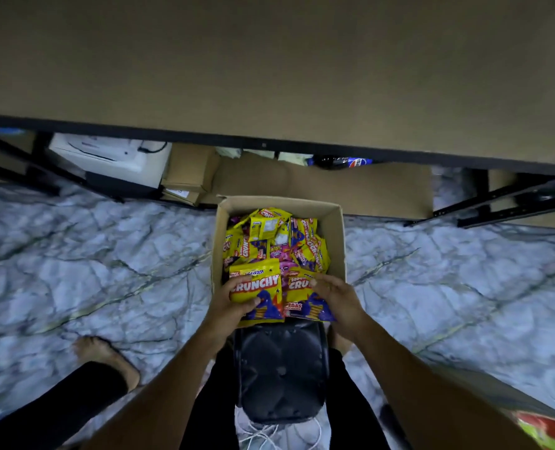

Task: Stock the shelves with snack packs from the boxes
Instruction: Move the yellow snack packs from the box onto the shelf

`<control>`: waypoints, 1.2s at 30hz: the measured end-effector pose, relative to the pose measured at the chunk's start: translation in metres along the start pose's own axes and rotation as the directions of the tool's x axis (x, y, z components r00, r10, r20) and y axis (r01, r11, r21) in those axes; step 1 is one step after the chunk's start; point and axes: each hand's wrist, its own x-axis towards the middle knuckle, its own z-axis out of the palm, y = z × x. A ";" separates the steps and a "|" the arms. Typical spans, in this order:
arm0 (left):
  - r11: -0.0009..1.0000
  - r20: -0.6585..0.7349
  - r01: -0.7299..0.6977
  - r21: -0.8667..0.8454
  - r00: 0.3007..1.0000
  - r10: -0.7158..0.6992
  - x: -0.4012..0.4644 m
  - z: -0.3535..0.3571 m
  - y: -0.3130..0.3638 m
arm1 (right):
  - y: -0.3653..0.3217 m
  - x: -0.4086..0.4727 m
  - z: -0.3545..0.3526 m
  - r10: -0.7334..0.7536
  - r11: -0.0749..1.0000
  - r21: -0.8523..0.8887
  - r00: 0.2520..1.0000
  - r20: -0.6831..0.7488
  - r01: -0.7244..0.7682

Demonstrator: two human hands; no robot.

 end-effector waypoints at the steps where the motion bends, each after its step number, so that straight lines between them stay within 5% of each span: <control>1: 1.000 0.006 -0.011 0.002 1.000 0.011 -0.009 0.001 0.011 | -0.014 -0.014 -0.002 0.013 1.000 0.006 0.999 0.036 -0.013; 10: 0.982 0.076 -0.179 0.066 0.982 0.174 -0.135 -0.001 0.106 | -0.108 -0.167 -0.024 -0.171 0.983 -0.061 0.985 0.039 0.173; 17: 0.930 0.136 -0.294 0.218 0.953 0.270 -0.224 -0.016 0.125 | -0.114 -0.288 -0.038 -0.310 0.949 -0.076 0.949 -0.053 0.306; 26: 0.830 0.324 -0.453 0.325 0.878 0.352 -0.270 -0.013 0.191 | -0.112 -0.341 -0.023 -0.464 0.882 -0.034 0.850 -0.251 0.471; 29: 0.791 0.373 -0.531 0.302 0.830 0.415 -0.278 0.018 0.234 | -0.144 -0.346 -0.041 -0.558 0.823 -0.053 0.789 -0.257 0.565; 36: 0.613 0.421 -0.767 0.187 0.627 0.656 -0.327 0.121 0.346 | -0.287 -0.390 -0.118 -0.834 0.536 -0.104 0.506 -0.220 0.838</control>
